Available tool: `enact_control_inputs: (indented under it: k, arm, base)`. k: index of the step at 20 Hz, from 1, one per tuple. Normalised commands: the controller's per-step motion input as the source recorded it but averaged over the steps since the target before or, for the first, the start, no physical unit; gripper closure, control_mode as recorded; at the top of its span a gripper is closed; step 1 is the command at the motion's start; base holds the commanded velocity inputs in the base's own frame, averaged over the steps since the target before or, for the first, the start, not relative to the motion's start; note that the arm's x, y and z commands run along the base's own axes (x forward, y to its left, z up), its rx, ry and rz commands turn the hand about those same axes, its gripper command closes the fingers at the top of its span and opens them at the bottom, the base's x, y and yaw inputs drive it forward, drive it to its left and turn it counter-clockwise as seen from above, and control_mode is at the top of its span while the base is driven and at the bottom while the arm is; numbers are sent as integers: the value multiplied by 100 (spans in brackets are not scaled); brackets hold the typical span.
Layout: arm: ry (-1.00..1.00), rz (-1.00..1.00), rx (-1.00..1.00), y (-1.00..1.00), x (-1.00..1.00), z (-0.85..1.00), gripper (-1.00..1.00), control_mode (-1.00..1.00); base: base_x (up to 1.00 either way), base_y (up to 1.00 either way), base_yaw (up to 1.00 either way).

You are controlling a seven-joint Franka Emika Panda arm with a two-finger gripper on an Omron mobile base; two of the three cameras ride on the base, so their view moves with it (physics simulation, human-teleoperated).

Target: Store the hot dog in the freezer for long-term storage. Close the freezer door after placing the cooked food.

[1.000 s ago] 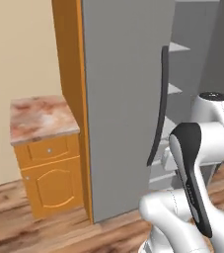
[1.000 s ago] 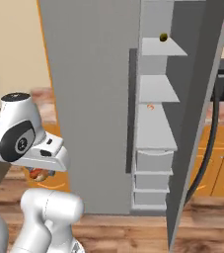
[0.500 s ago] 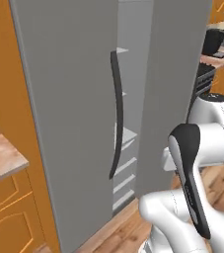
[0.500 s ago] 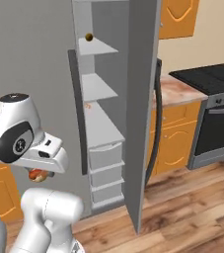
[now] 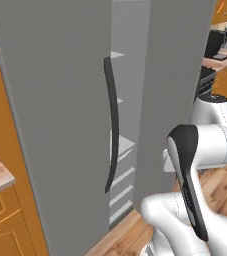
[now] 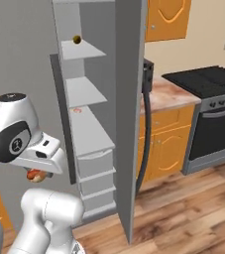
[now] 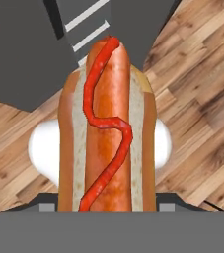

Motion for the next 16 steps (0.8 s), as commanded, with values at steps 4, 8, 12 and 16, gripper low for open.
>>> enact_control_inputs:
  k: [4,8,12,16]
  arm:
    - [0,0,0,0,0,0,100,100]
    - [0,0,0,0,0,0,100,100]
    - [0,0,0,0,0,0,100,100]
    - [0,0,0,0,0,0,100,100]
  base:
    - [58,-14,22]
    - [55,-30,37]
    - [28,-40,37]
    - [9,-41,32]
